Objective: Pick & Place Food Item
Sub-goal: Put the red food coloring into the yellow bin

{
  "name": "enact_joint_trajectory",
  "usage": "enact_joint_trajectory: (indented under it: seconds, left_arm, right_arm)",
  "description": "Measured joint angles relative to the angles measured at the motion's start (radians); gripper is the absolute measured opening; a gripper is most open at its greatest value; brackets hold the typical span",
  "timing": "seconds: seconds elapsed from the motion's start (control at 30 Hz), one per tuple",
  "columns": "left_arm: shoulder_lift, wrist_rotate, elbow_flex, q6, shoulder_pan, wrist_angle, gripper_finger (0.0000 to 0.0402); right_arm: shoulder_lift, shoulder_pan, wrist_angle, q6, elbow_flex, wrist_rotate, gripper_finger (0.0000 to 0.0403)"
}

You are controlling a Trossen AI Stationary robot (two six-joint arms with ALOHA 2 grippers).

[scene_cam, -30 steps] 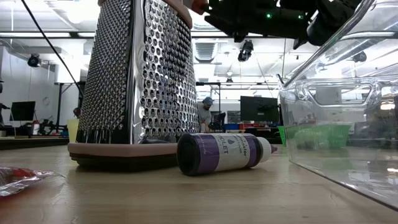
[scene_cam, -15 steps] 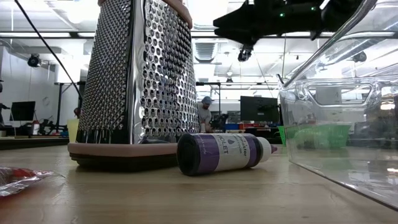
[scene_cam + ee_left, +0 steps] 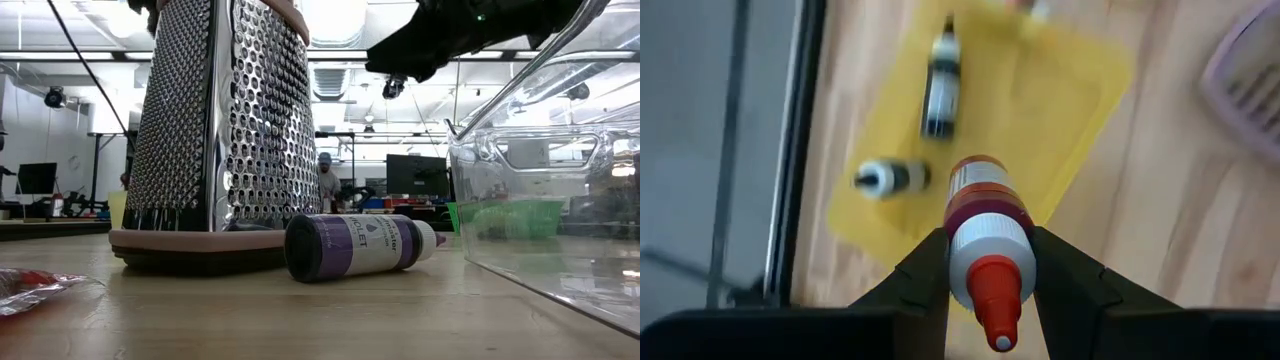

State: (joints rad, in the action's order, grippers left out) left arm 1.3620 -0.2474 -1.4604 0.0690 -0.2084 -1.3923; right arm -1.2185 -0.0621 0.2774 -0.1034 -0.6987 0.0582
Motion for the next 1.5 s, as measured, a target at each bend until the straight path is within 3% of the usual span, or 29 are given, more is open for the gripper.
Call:
enact_joint_trajectory:
  seconds: [0.23,0.53,0.83,1.13,1.5]
  left_arm:
    - [0.109,0.000,0.009,0.011,-0.047,-0.055,0.0107]
    - [0.199,0.074,0.010,0.062,-0.132,-0.034,0.0107]
    - [0.212,0.183,0.029,0.088,-0.224,0.020,0.0107]
    - [0.211,0.248,0.162,0.107,-0.274,0.136,0.0107]
    - [0.211,0.259,0.247,0.123,-0.313,0.215,0.0107]
  right_arm:
    - [0.008,0.048,-0.074,0.013,0.000,0.032,0.0247]
    - [0.008,0.117,-0.128,0.026,0.002,0.049,0.0247]
    - [0.008,0.152,-0.163,0.025,0.002,0.050,0.0247]
    - [0.008,0.157,-0.167,0.025,0.002,0.050,0.0247]
    - [0.009,0.157,-0.167,0.025,0.002,0.048,0.0247]
